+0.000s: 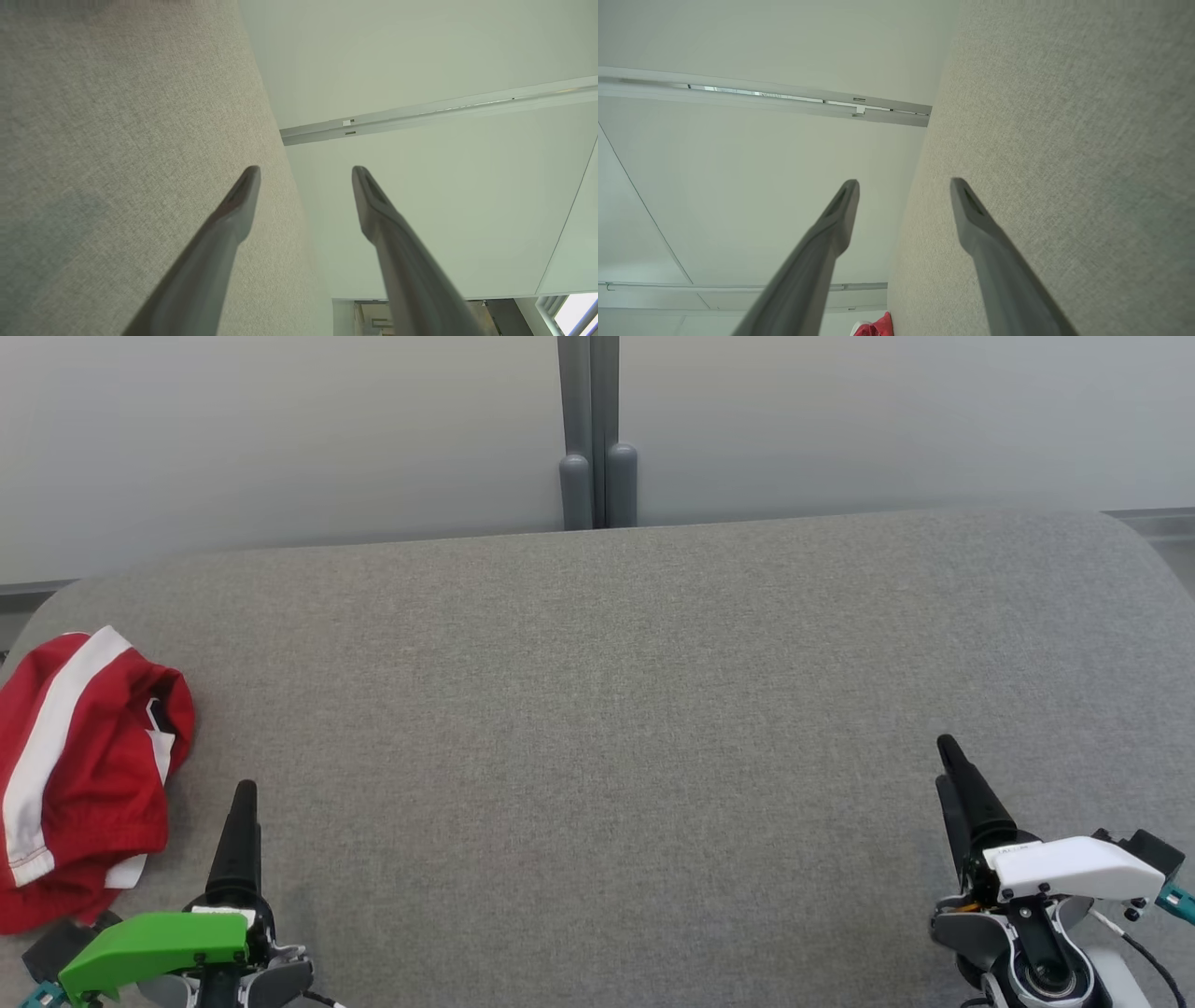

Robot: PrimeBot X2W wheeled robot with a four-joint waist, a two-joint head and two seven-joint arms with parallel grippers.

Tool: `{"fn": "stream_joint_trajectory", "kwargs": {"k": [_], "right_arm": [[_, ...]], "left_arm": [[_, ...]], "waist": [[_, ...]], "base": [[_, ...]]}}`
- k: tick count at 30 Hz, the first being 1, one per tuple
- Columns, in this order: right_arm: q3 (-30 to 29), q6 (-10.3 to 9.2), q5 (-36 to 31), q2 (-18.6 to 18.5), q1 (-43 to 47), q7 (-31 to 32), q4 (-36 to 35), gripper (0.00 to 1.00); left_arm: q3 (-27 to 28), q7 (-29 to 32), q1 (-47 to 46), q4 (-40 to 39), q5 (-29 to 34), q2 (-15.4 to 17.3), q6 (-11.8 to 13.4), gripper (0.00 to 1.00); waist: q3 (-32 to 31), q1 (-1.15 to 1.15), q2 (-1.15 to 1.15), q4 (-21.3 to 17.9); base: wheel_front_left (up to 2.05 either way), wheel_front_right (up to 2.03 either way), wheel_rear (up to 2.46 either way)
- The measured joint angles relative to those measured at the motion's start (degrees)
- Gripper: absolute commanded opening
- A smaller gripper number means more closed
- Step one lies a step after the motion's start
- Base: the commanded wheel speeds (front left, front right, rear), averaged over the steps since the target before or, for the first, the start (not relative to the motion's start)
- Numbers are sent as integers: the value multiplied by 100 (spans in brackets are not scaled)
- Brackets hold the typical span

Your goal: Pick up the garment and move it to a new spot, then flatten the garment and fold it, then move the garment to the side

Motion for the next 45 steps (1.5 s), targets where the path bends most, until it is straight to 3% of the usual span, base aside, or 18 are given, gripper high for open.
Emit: {"fn": "stream_joint_trajectory", "kwargs": {"k": [19, 45], "right_arm": [[235, 0, -2457, -43, -60, -442, 63, 100], [125, 1, -4714, -34, -63, -910, 198, 100]], "left_arm": [[-331, -502, 0, 29, 2542, 15, 98, 100], [-948, -1025, 1, 116, 4658, 236, 521, 100]], "waist": [[-11, 0, 0, -8], [-59, 0, 0, -47]], "base": [[0, 0, 0], [0, 0, 0]]}}
